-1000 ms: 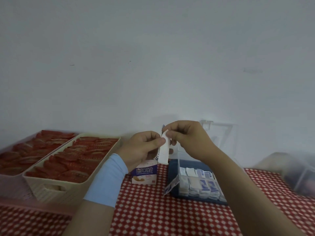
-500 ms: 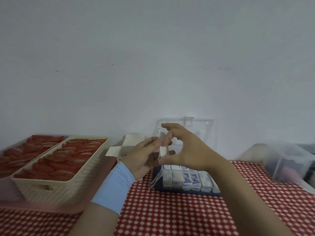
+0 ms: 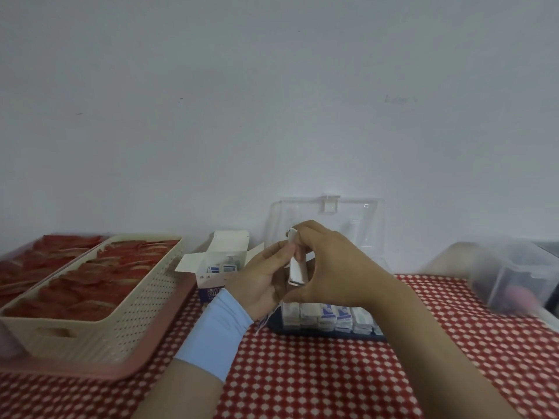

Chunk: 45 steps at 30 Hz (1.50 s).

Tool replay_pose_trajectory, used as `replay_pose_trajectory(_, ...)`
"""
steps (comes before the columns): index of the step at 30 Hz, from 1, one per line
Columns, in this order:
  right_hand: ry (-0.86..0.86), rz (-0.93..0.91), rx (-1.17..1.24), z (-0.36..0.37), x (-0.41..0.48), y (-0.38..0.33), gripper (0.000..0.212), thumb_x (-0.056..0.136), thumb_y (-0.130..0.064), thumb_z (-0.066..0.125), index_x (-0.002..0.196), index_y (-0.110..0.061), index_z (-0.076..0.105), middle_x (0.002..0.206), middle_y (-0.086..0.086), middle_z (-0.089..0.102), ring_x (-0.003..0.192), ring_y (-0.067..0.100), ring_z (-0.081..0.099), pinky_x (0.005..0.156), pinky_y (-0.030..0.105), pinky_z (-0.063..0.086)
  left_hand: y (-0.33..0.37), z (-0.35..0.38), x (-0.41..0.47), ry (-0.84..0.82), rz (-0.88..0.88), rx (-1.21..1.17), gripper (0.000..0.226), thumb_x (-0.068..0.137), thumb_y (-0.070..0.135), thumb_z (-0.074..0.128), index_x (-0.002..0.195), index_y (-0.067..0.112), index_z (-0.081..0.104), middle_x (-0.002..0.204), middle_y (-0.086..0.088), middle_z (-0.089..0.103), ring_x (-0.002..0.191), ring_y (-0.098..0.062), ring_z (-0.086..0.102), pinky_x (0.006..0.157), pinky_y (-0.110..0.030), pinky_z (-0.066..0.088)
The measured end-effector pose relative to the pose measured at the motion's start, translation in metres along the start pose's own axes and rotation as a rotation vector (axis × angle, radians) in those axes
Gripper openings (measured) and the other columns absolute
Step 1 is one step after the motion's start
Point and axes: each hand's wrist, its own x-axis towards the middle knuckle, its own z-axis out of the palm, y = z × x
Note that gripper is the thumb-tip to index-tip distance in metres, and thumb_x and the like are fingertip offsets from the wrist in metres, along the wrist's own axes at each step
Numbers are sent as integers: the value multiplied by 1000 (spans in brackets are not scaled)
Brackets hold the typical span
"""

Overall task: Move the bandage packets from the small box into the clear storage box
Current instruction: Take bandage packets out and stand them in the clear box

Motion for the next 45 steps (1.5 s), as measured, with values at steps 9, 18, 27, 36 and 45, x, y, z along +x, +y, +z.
replay_pose_trajectory(9, -17, 45, 80, -2, -2, -4, 48, 59, -41, 90, 80, -26, 50, 96, -12, 54, 77, 13, 62, 71, 31, 56, 1, -1, 0, -29, -17, -71, 27, 88, 22, 56, 100, 2, 67, 89, -12, 73, 77, -20, 73, 62, -29, 58)
replay_pose_trajectory(18, 9, 353, 608, -27, -3, 5, 34, 90, -5, 70, 122, -16, 67, 88, 1, 75, 84, 17, 74, 83, 25, 57, 10, -6, -6, -107, -116, 86, 31, 86, 18, 58, 112, 0, 58, 96, -12, 74, 80, -23, 73, 68, -32, 61)
replay_pose_trajectory(27, 95, 400, 434, -35, -5, 13, 15, 89, 2, 69, 90, -10, 78, 82, 3, 78, 79, 20, 73, 71, 17, 56, 22, 6, 0, 209, 215, 1260, 4, 80, 24, 77, 83, 25, 75, 79, 6, 74, 74, -7, 69, 70, -20, 57)
replay_pose_trajectory(36, 58, 505, 493, -41, -10, 21, 7, 90, -2, 68, 92, -3, 75, 81, 12, 76, 71, 14, 72, 69, 26, 61, 7, 16, 10, 229, 236, 1074, 4, 83, 12, 76, 85, 13, 74, 77, -8, 72, 59, -8, 67, 55, -22, 56)
replay_pose_trajectory(45, -189, 729, 104, -58, 4, 60, 8, 86, -8, 67, 88, -8, 75, 75, 9, 77, 70, 18, 67, 63, 27, 50, 0, 8, 36, -87, 0, 1612, 35, 82, 62, 55, 91, 33, 72, 93, 13, 69, 90, -9, 64, 89, -40, 53)
